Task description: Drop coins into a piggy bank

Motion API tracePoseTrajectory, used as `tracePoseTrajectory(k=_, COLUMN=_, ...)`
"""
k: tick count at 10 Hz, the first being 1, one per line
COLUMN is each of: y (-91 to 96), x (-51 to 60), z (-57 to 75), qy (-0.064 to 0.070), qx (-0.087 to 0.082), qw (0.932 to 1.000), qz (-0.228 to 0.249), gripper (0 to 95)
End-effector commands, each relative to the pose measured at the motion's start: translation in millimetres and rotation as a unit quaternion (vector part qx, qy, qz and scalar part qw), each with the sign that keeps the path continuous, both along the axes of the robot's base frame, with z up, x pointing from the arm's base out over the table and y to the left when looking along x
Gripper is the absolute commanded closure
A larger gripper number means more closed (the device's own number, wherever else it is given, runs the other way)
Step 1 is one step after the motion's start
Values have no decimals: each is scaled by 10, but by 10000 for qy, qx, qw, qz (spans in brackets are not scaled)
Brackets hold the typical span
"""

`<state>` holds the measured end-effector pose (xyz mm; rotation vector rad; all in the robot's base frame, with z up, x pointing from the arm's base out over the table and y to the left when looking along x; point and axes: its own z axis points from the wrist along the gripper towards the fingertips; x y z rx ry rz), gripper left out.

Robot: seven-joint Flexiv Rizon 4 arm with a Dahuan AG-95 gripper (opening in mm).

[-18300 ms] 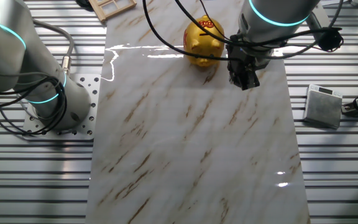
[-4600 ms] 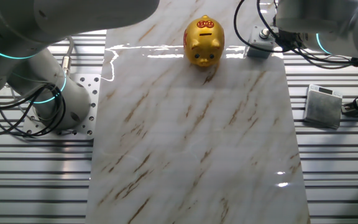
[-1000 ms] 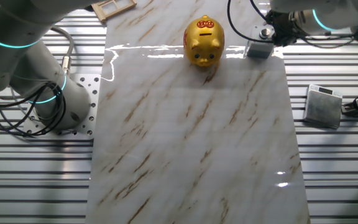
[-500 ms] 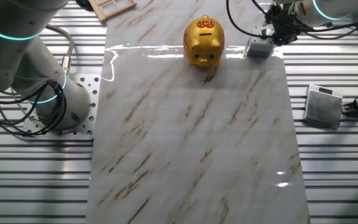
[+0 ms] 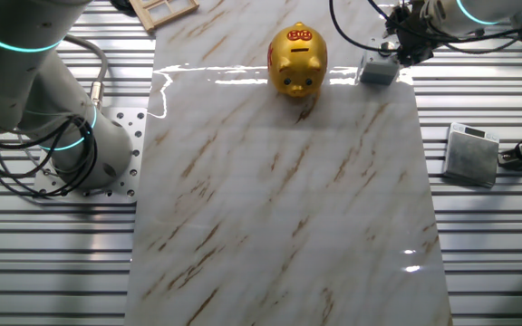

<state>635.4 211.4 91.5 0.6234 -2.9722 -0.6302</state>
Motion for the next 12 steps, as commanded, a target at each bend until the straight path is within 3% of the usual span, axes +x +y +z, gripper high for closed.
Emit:
tracePoseTrajectory(k=1, y=-8, x=-1, z=-4, qy=-8, qx=-105, qw=9999, qz=23, gripper=570)
tracePoseTrajectory(k=3, y=-8, x=-1, z=-4, qy=-34, qx=-220, qw=9997, qz=65, gripper=570)
tracePoseTrajectory(k=12, y=-6, x=-1, z=-8, qy=-63, qx=-414, qw=9991, qz=78, gripper=570)
